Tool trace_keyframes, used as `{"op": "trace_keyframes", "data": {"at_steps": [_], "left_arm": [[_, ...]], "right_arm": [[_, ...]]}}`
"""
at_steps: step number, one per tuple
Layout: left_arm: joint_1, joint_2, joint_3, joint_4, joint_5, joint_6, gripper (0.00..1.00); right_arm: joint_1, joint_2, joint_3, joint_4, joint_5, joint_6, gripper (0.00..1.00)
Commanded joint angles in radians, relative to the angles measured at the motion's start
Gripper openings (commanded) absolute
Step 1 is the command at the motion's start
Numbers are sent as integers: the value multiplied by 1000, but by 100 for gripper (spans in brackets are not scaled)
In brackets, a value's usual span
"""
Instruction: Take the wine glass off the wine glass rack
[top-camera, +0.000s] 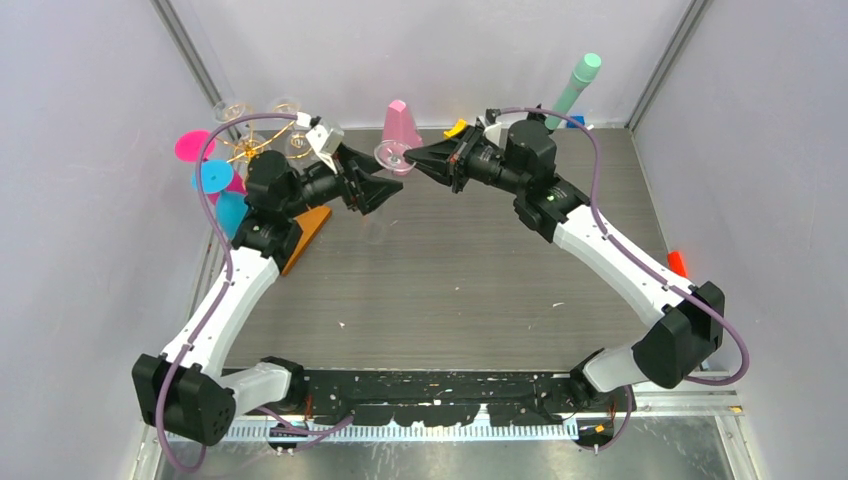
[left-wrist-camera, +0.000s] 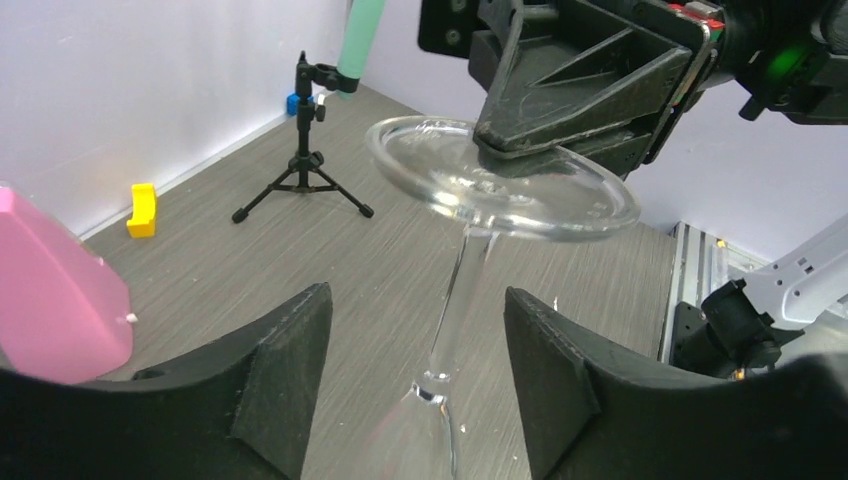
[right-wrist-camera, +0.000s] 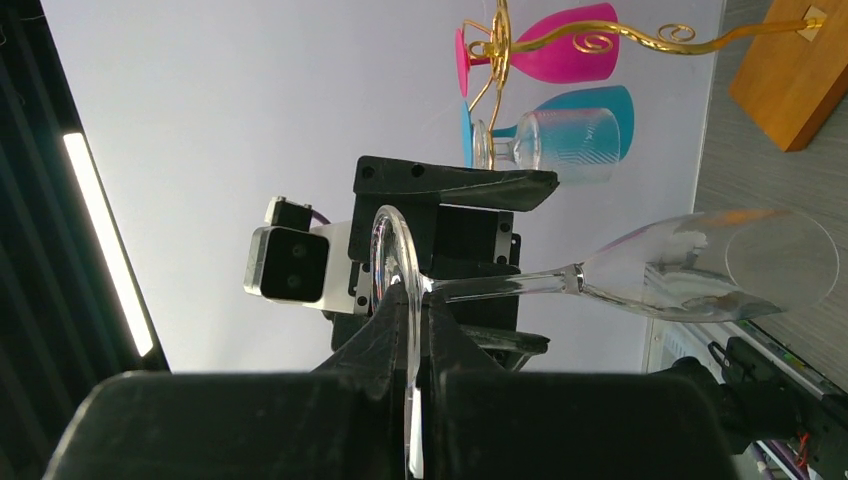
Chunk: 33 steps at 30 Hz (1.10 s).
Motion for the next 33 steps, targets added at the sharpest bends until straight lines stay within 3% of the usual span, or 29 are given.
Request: {"op": "trace_keyframes", "data": {"at_steps": [1, 7, 12, 17, 18, 19, 20, 21, 23, 25, 28, 33], "left_arm": [[-11, 4, 12, 80, 65, 17, 58], [-11, 14, 69, -7, 93, 43, 24], [-11, 30, 77, -23, 140, 42, 4], [-11, 22, 72, -5, 127, 31, 0], [-11, 16, 68, 1, 102, 28, 0], [-11, 9, 63, 7, 73, 27, 0], [-11, -1, 55, 14, 42, 28, 0], [-11, -10, 46, 24, 11, 27, 0], [-11, -32, 30, 47, -49, 17, 0], [-11, -43, 24, 56, -104, 5, 0], [-11, -42, 43, 43, -217, -24, 0], [-11, -32, 101, 55, -447, -159, 0]], "right_arm": [[4, -51, -11, 130, -49, 52, 0], [4, -45, -17, 135, -67, 60, 0], [6, -39, -24, 162, -75, 77, 0], [5, -21, -23, 180, -82, 84, 2], [5, -19, -23, 183, -82, 85, 6], [5, -14, -23, 188, -81, 87, 20], [4, -12, -26, 192, -79, 86, 28], [4, -12, -28, 198, -69, 79, 43], [3, -16, -41, 203, -43, 60, 61], [1, -23, -55, 206, -16, 32, 71], [-1, -44, -101, 264, 28, -9, 79], [-1, -83, -155, 250, 80, -108, 80]]}}
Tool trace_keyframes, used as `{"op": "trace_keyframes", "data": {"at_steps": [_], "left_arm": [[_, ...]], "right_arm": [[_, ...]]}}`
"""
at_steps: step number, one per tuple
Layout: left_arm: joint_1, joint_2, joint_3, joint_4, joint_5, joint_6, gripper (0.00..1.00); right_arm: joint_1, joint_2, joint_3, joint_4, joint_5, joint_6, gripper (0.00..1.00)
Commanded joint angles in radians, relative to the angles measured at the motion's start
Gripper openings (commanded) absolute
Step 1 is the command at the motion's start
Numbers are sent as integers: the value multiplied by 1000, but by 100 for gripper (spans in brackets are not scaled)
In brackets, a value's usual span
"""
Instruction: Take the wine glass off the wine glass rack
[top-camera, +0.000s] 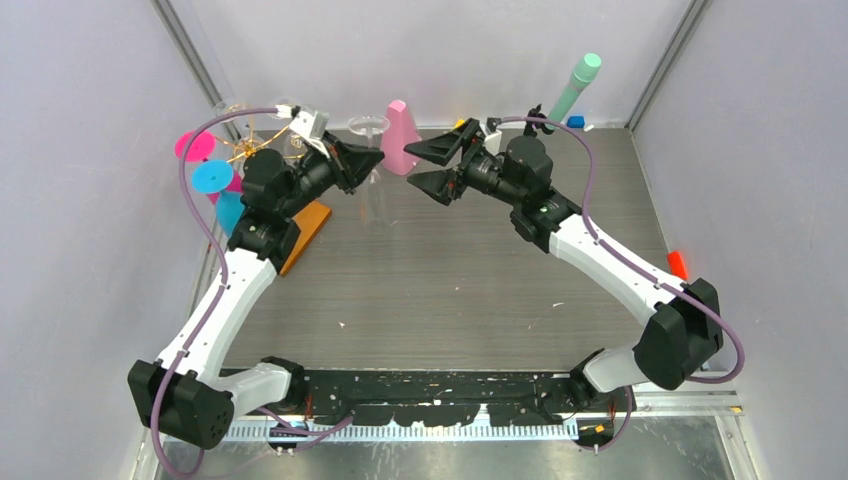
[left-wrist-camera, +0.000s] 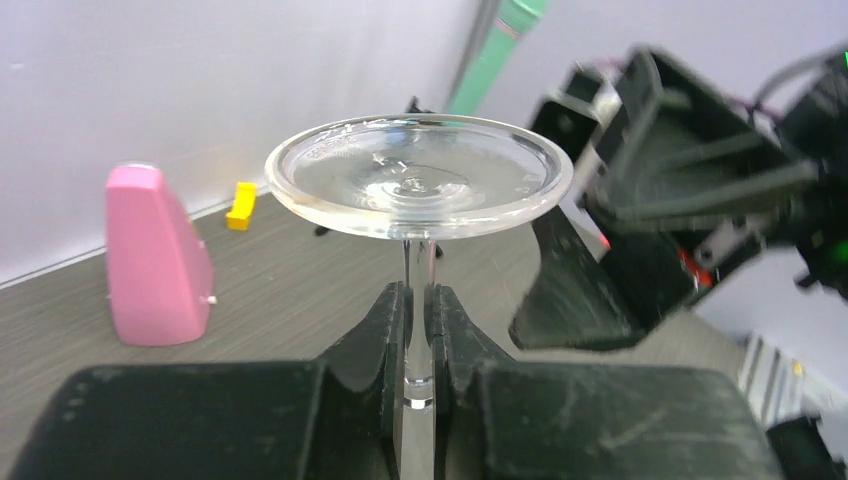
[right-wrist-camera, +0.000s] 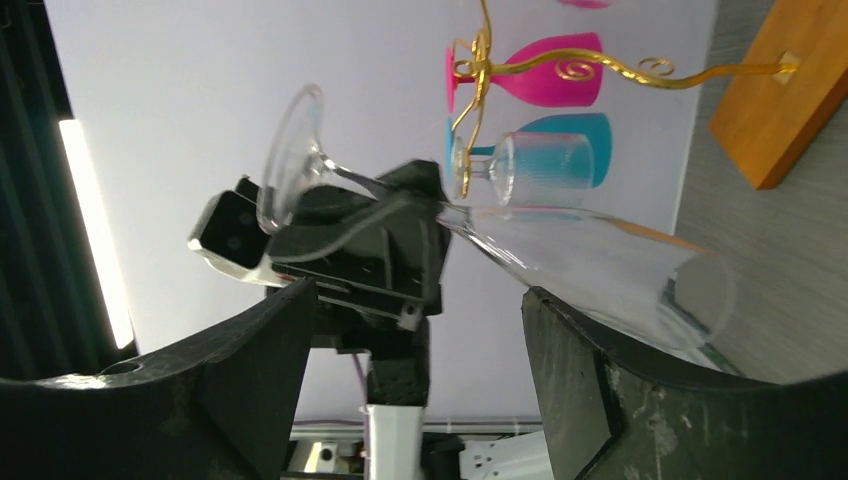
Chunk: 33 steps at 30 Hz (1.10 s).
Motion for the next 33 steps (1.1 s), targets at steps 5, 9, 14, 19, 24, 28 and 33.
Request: {"op": "trace_keyframes", "data": {"at_steps": [5, 9, 14, 19, 24, 28, 33], "left_arm": [[2, -41, 96, 76, -470, -338, 0], [2, -64, 94, 72, -584, -497, 0], [2, -91, 71, 121, -634, -620, 0], [2, -115, 43, 161, -644, -726, 0], [2, -133, 14, 172, -639, -785, 0], [2, -143, 0, 179, -641, -826, 0], [2, -139, -6, 187, -624, -861, 0]], "right_arm": [[0, -128, -93, 35, 112, -198, 80], [4, -140, -120, 64, 78, -232, 80], [35, -126, -146, 205, -1, -232, 81], [72, -116, -134, 274, -32, -252, 75], [78, -123, -146, 350, -9, -245, 67], [78, -100, -144, 389, 5, -218, 61], [83, -54, -142, 532, -3, -131, 54]]}}
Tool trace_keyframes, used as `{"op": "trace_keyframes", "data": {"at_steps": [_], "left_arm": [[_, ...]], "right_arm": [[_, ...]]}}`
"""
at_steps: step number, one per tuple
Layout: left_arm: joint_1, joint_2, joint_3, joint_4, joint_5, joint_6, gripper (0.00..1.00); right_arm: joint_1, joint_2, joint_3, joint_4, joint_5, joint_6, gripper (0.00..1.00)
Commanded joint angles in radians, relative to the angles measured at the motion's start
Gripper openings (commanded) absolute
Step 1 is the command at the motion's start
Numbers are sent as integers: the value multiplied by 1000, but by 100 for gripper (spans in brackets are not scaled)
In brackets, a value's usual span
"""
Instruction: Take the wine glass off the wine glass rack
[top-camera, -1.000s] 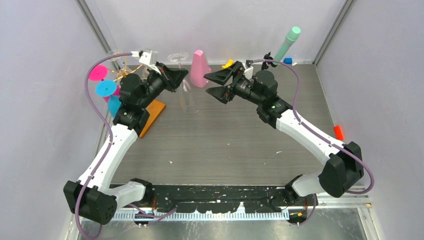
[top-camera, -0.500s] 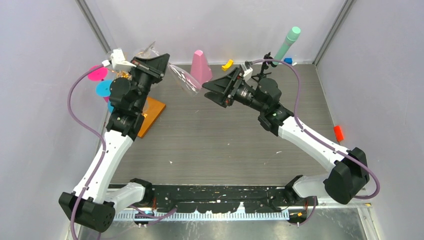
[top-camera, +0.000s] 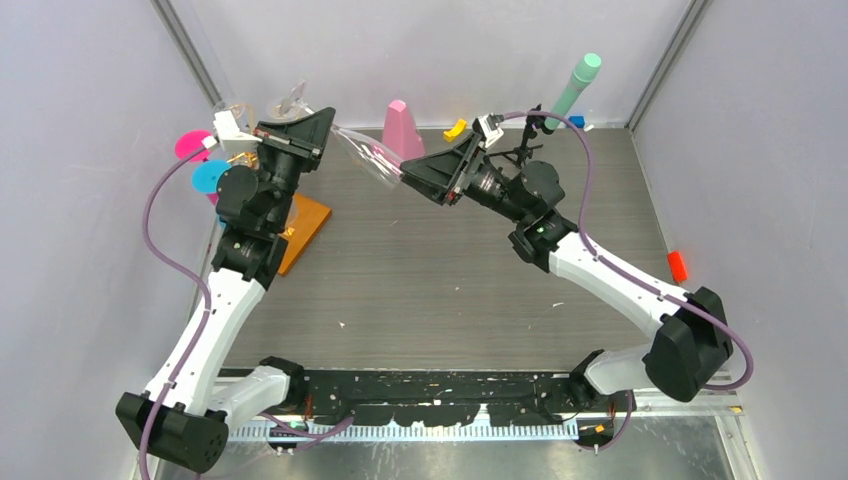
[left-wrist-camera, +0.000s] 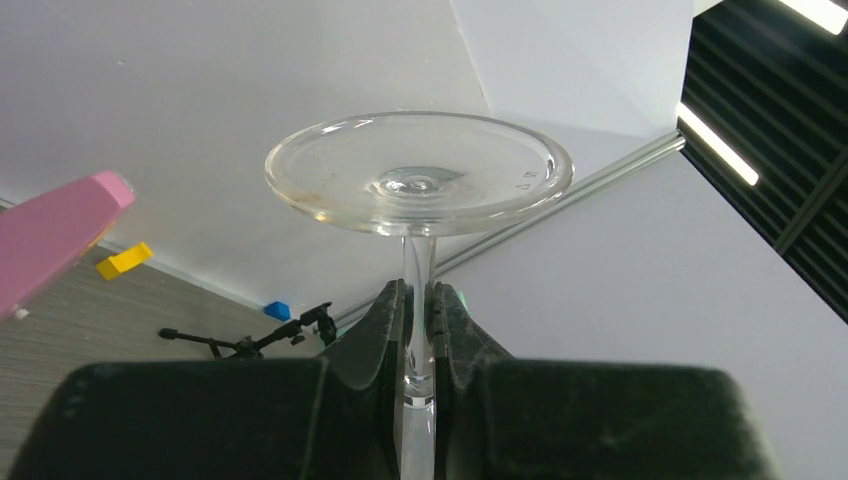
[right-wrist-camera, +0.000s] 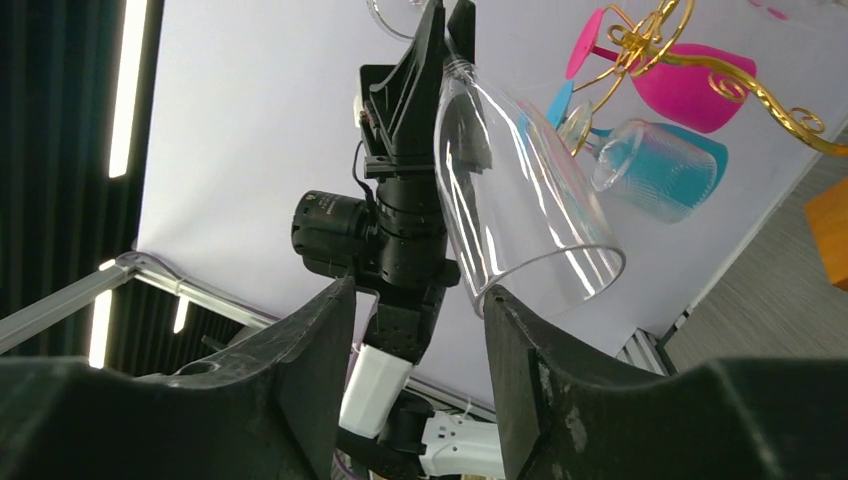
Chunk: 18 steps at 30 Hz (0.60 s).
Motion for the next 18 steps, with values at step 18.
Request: {"op": "trace_keyframes", "data": {"at_steps": [18], "left_arm": [[1, -23, -16, 132, 33, -53, 0]], "right_arm": [[19, 115, 48, 222, 36, 94, 20]]}}
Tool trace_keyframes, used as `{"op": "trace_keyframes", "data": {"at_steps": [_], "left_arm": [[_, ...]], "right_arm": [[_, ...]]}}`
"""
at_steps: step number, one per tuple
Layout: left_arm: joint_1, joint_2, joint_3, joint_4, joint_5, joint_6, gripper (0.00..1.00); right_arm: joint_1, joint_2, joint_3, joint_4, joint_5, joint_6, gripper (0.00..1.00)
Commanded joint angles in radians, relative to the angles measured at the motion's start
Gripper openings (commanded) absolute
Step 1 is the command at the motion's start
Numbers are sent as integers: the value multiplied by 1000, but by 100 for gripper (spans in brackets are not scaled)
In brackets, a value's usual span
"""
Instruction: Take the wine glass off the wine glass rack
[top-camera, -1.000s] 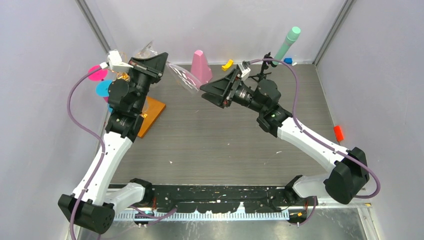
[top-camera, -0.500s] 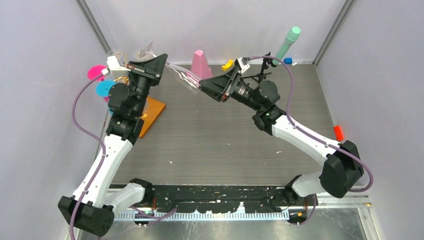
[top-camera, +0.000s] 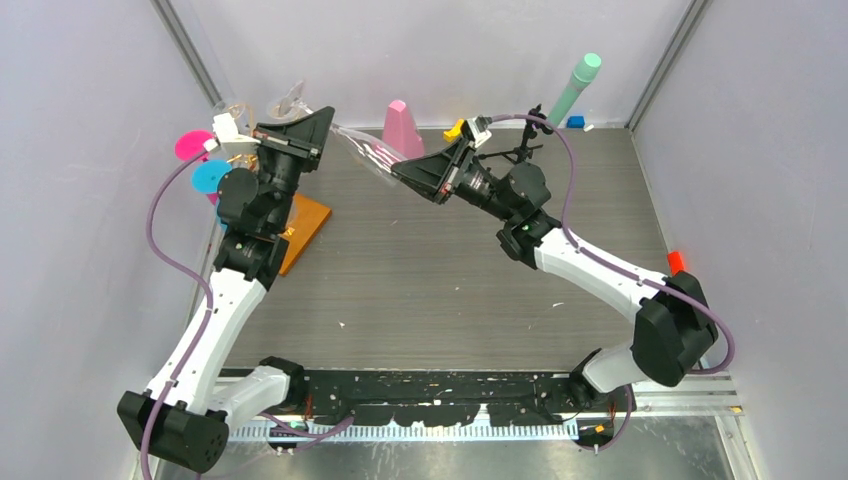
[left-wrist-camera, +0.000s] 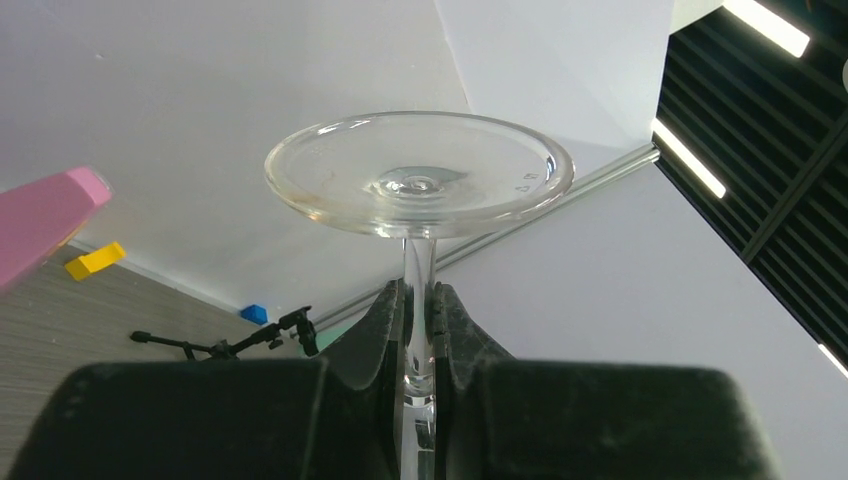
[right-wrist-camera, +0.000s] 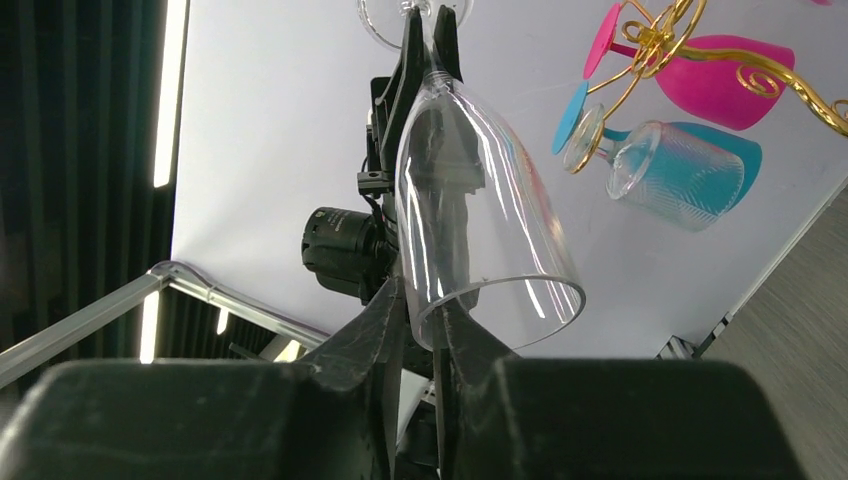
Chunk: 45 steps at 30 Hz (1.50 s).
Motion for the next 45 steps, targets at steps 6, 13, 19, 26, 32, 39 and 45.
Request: {"op": "trace_keyframes", "data": {"at_steps": [6, 13, 19, 26, 32, 39, 45], "left_arm": [[1, -35, -4, 77, 35, 18, 17], [1, -60, -1, 36, 55, 68, 54], [1, -65, 8, -30, 146, 137, 82], [2, -51, 55, -126, 263, 276, 95], [3, -43, 128, -293, 321, 465, 100], [3, -38, 188, -430, 361, 587, 100], [3, -46, 188, -505, 382, 662, 100]], "right_arm": [[5, 30, 74, 39, 59, -30, 1], [5, 5, 102, -21, 139, -121, 0], [4, -26, 125, -81, 207, -212, 0], [2, -92, 166, -315, 310, -398, 0], [2, -102, 335, -827, 439, -628, 0], [0, -66, 449, -1236, 533, -821, 0], [-9, -25, 521, -1512, 652, -944, 0]]}}
